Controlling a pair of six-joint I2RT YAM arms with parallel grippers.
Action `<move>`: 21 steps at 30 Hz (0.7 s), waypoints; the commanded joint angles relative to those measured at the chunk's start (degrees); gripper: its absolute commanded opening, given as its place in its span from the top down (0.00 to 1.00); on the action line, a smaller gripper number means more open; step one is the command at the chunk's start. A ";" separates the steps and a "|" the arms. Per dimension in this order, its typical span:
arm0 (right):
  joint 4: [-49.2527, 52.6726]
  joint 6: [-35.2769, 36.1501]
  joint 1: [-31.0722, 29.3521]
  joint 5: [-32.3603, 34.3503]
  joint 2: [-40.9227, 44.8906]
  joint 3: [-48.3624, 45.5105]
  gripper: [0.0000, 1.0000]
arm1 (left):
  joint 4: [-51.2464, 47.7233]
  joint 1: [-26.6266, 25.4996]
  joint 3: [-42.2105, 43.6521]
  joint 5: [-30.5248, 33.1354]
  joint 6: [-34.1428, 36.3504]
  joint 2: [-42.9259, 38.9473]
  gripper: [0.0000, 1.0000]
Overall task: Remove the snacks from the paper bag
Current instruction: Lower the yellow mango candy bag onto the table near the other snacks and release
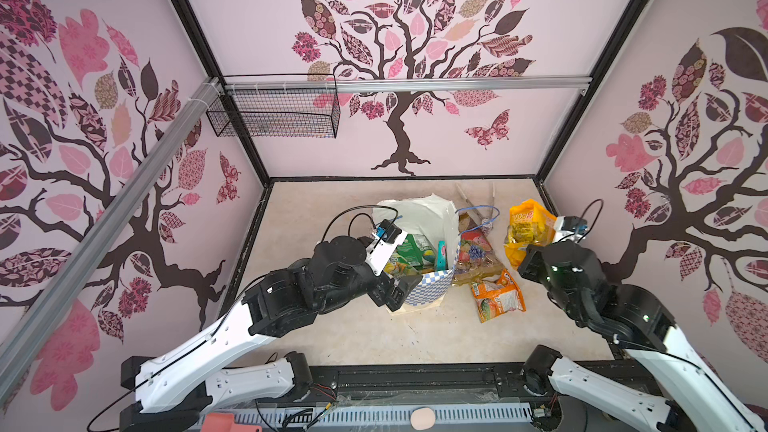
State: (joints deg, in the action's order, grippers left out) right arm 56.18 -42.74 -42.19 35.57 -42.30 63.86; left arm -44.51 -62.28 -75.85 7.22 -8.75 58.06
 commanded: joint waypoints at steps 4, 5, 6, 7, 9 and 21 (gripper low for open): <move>-15.41 -7.22 0.02 -15.61 1.24 -15.50 1.00 | 2.06 0.14 -1.67 -0.76 0.54 0.38 0.02; -17.86 -8.29 0.01 -18.34 0.48 -17.69 1.00 | 1.86 0.13 -1.71 -0.64 0.53 0.37 0.02; -19.75 -9.14 -0.03 -20.22 -0.27 -19.42 1.00 | 1.62 0.15 -1.83 -0.40 0.37 0.38 0.02; -21.63 -9.90 -0.03 -22.15 -1.12 -21.03 1.00 | 1.40 0.15 -1.79 -0.20 0.24 0.39 0.02; -24.25 -10.66 -0.07 -24.39 -2.73 -23.12 1.00 | 1.40 0.18 -1.67 0.10 -0.12 0.23 0.02; -33.90 -11.12 -0.03 -31.09 -10.13 -31.69 1.00 | 1.28 0.19 -0.72 0.51 -1.49 -0.57 0.02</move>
State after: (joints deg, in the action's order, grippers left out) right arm 27.11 -53.17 -42.24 6.20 -51.31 32.86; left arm -44.16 -62.28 -75.85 7.40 -9.47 58.41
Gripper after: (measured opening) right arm 0.051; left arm 0.983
